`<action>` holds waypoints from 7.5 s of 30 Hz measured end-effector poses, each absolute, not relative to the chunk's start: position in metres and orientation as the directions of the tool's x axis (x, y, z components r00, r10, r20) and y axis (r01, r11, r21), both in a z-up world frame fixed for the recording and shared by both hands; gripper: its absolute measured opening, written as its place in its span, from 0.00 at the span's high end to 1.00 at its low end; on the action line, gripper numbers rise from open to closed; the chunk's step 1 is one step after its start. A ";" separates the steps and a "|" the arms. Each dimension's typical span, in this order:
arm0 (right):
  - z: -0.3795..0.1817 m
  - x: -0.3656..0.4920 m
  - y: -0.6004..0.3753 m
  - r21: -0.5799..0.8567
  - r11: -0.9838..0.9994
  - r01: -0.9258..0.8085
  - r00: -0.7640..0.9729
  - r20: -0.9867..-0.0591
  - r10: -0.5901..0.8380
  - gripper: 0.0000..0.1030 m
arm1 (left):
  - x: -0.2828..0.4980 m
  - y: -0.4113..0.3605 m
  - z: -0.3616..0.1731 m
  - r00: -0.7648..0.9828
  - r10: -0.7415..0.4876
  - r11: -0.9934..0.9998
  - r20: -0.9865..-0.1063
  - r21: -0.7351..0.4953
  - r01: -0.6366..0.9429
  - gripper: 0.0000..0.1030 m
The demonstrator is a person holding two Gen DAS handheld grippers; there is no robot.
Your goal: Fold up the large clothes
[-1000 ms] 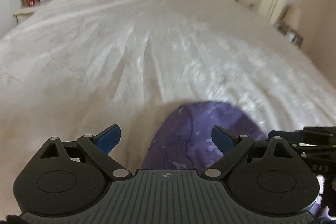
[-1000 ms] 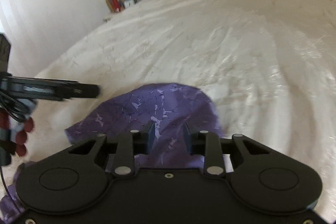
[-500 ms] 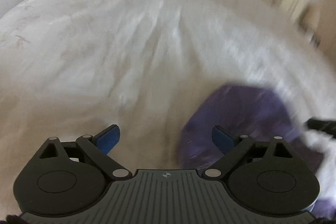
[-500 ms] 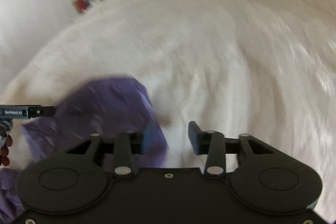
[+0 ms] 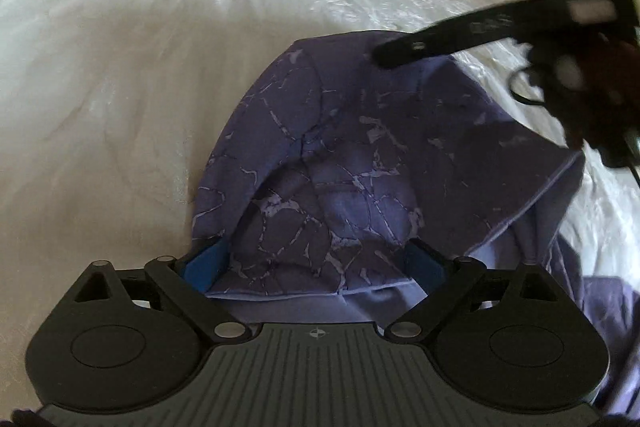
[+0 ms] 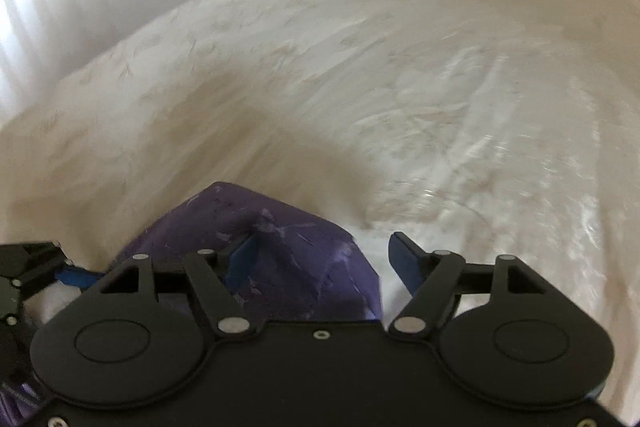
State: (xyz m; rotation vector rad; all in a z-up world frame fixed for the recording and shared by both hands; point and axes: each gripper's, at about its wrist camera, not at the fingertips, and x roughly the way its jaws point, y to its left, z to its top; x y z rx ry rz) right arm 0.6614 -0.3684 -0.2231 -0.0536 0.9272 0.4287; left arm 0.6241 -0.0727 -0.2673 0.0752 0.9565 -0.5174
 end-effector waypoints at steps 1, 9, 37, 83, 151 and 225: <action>-0.225 0.663 -0.366 0.128 0.909 -0.396 0.515 -0.789 0.335 0.28 | 0.625 -0.071 -0.268 0.466 -0.391 0.877 -0.794 -0.168 0.451 0.08; -0.194 0.625 -0.346 0.009 0.876 -0.481 0.606 -0.719 0.340 0.86 | 0.621 -0.063 -0.250 0.478 -0.384 0.892 -0.790 -0.185 0.412 0.08; -0.155 0.187 -0.265 -0.182 0.601 -0.778 0.474 -0.798 0.372 0.52 | 0.397 0.060 -0.193 0.283 -0.454 0.851 -0.845 -0.317 0.418 0.08; -0.149 0.277 -0.316 0.159 0.987 0.025 0.723 -0.685 0.092 0.50 | 0.423 -0.027 -0.174 0.599 -0.375 0.903 -0.708 -0.133 0.408 0.50; -0.203 -0.046 -0.352 0.243 0.907 0.344 0.285 -0.947 0.146 0.03 | 0.145 0.144 -0.245 0.315 -0.277 0.921 -0.908 -0.157 0.358 0.00; -0.102 0.052 -0.466 0.832 0.446 0.331 0.827 -0.484 0.287 0.87 | 0.288 0.139 -0.106 0.570 -0.590 0.748 -0.572 -0.652 0.121 0.90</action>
